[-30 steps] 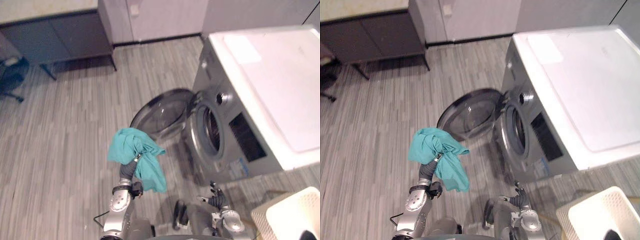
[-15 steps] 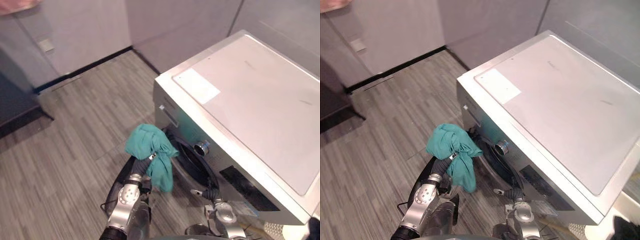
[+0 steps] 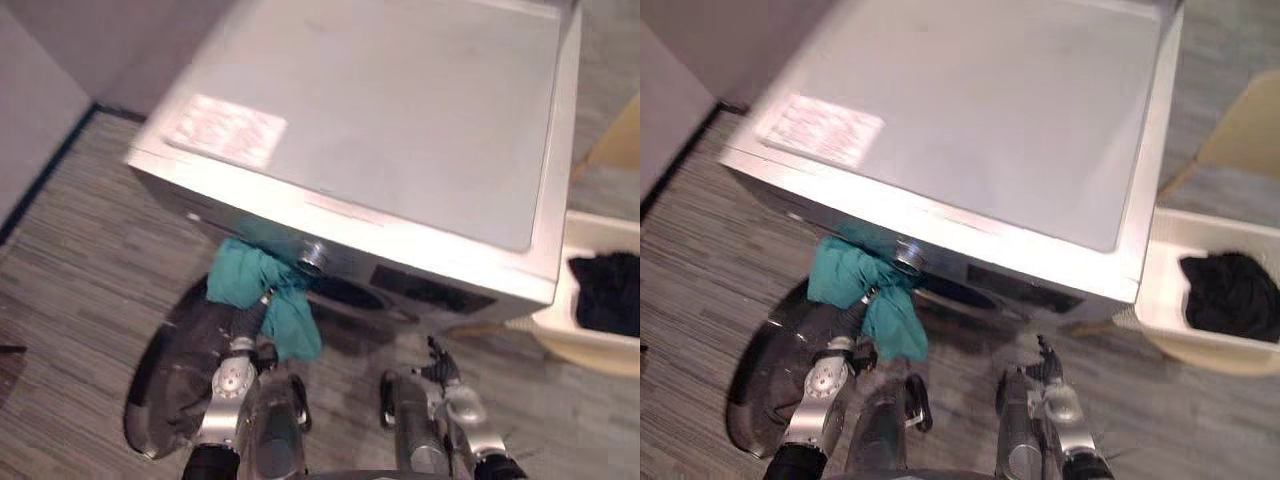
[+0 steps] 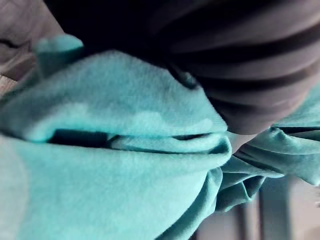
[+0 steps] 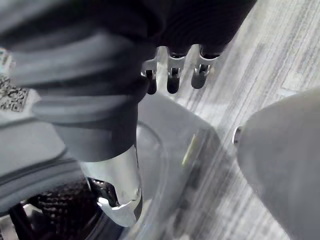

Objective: Pick up the laundry basket with both hands and put the clothes into the washing machine.

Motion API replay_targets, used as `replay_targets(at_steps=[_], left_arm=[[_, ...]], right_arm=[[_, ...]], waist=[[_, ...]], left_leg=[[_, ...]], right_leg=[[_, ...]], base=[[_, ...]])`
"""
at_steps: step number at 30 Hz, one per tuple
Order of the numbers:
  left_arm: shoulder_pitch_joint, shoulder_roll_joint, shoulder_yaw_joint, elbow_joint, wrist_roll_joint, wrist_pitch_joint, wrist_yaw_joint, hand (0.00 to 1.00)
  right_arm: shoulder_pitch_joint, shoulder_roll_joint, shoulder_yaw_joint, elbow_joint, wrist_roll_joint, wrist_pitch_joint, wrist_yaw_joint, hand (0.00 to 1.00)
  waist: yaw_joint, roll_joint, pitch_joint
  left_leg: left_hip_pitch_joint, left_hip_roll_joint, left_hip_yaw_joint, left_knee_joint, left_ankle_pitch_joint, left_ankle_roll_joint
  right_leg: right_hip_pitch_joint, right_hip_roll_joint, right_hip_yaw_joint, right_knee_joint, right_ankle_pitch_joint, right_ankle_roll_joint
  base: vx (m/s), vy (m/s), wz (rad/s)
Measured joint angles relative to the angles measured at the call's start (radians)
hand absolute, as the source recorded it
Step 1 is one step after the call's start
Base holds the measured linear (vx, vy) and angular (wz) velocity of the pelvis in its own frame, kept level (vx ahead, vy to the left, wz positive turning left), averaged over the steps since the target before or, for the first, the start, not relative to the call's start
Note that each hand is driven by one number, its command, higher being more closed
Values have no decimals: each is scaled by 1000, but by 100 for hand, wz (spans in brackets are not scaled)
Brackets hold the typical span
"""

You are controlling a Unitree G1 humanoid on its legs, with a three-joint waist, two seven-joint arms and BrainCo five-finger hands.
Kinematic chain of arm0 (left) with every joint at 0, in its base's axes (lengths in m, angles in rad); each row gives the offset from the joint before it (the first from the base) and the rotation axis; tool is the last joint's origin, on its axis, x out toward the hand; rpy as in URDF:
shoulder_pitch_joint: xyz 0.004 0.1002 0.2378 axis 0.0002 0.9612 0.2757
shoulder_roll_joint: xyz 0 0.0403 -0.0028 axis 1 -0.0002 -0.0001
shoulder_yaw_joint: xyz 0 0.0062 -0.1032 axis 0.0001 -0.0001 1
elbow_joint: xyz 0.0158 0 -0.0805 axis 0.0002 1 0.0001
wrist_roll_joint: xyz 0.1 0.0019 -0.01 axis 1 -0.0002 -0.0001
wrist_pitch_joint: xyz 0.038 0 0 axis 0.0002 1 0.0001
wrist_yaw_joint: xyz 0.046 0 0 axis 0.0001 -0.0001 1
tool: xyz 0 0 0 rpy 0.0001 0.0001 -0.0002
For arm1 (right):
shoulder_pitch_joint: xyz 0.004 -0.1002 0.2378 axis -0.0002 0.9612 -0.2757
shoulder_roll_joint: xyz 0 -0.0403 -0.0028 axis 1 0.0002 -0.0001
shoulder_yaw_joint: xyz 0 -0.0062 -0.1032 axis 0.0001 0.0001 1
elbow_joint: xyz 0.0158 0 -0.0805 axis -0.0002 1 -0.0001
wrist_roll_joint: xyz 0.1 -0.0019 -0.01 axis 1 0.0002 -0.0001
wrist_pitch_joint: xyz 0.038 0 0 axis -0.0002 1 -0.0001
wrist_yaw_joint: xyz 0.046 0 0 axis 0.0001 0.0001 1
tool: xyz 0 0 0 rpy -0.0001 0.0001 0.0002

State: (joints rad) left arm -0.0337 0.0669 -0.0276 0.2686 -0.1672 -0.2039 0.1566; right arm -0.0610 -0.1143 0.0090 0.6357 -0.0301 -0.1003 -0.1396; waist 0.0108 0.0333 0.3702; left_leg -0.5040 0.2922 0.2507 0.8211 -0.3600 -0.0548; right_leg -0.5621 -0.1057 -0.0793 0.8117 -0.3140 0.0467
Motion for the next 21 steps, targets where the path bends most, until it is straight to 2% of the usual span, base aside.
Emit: replay_targets(at_steps=[4, 7, 12, 14, 16, 21], left_arm=[[-80, -32, 11, -30, -24, -1, 70, 100], [-149, -50, 42, -34, -27, -2, 131, 100], [-251, -64, 51, -32, -49, -1, 197, 100], [-320, -62, 56, -31, -68, 0, 218, 100], [-388, -61, 47, -29, -68, 0, 221, 100], [-601, -3, -16, -19, -67, 5, 243, 100]], right_arm=[[-37, 13, -2, -121, 2, -4, -42, 0], [-66, 36, -12, -156, 21, -7, -80, 0], [-80, 64, -49, -197, 60, -9, -115, 0], [-102, 67, -53, -219, 63, -10, -124, 0], [-106, 67, -67, -254, 71, -16, -132, 0], [-112, 63, -119, -326, 99, -55, -144, 0]], waist=[[3, -19, 50], [4, -31, 71], [7, -41, 82], [6, -60, 93], [5, -66, 96], [1, -79, 92]], left_leg=[[-179, 58, -27, 210, -86, -2], [-334, 76, -67, 332, -114, 6], [-540, 74, -140, 463, -123, 8], [-622, 70, -164, 519, -125, 11], [-691, 56, -190, 560, -125, 11], [-865, 36, -238, 658, -127, 16]], right_leg=[[-180, -2, -1, 201, -81, -15], [-322, -4, -3, 318, -110, -21], [-488, -21, -28, 449, -138, -29], [-561, -33, -31, 513, -150, -35], [-616, -42, -32, 559, -168, -34], [-763, -67, -41, 671, -193, -40]], base=[[-132, -57, -11], [-145, -39, 3], [-109, -44, 19], [-112, -54, 16], [-126, -78, 26], [-68, -69, 18]])
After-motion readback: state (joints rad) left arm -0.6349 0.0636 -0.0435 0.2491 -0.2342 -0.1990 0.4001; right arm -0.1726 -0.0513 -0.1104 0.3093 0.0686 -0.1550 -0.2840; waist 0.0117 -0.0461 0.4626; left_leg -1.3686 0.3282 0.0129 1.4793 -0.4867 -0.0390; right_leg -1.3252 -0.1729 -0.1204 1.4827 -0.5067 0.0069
